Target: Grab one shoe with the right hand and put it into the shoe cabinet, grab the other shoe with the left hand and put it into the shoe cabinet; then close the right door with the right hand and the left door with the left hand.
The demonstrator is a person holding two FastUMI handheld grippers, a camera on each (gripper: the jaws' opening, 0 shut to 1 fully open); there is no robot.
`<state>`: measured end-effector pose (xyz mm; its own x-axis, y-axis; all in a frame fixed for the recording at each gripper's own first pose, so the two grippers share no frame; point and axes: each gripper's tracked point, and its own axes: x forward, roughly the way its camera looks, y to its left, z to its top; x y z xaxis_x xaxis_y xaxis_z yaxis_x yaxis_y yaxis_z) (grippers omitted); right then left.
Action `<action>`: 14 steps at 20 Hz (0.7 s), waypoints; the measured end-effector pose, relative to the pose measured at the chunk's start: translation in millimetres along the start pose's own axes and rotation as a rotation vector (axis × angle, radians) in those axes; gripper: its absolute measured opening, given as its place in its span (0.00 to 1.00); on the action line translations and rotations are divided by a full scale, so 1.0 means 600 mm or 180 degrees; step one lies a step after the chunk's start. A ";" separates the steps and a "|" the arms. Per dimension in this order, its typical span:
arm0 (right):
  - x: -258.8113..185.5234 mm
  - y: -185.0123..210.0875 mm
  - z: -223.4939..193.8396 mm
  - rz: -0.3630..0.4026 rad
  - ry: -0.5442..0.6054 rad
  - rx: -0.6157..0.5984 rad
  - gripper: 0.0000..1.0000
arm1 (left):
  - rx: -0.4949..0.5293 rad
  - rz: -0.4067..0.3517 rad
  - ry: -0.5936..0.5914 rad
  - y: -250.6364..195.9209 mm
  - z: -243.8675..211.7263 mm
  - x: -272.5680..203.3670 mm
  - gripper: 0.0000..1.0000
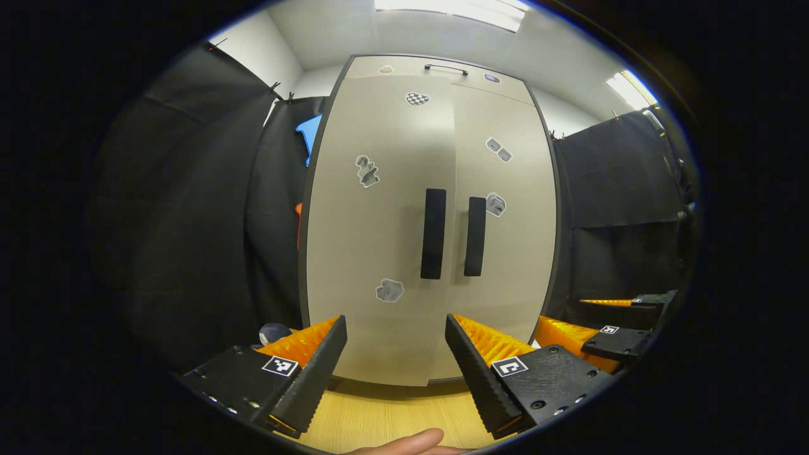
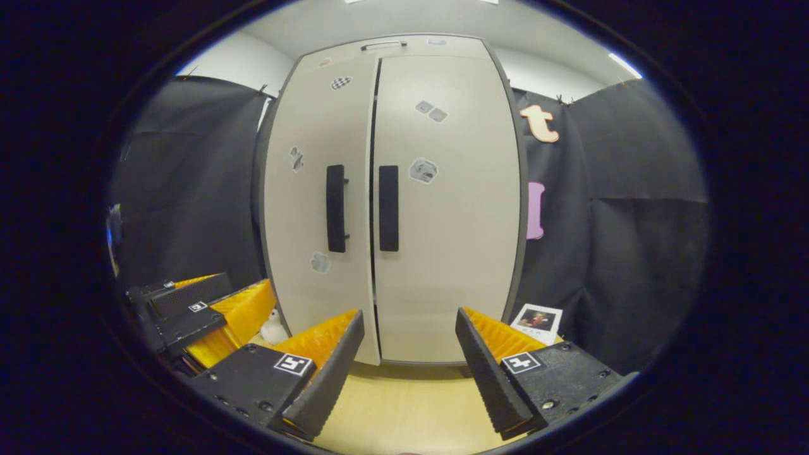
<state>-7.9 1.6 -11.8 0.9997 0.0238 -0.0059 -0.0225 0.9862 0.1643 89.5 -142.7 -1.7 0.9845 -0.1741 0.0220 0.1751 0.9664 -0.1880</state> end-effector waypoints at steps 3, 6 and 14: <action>0.001 -0.009 0.013 -0.0098 -0.0073 -0.0070 0.93 | -0.0017 0.0003 -0.0009 0.003 0.000 0.003 0.95; 0.003 -0.015 0.025 -0.0180 -0.0158 -0.0129 0.92 | -0.0013 0.0007 -0.0058 0.005 0.007 0.006 0.95; 0.008 -0.010 0.030 -0.0162 -0.0173 -0.0182 0.87 | -0.0026 0.0033 -0.0043 0.012 0.003 0.012 0.95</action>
<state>-2.9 -7.2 4.6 0.9986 -0.0339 0.0412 0.0293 0.9937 0.1085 97.6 -136.4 -1.1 0.9863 -0.1615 0.0332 0.1649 0.9666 -0.1964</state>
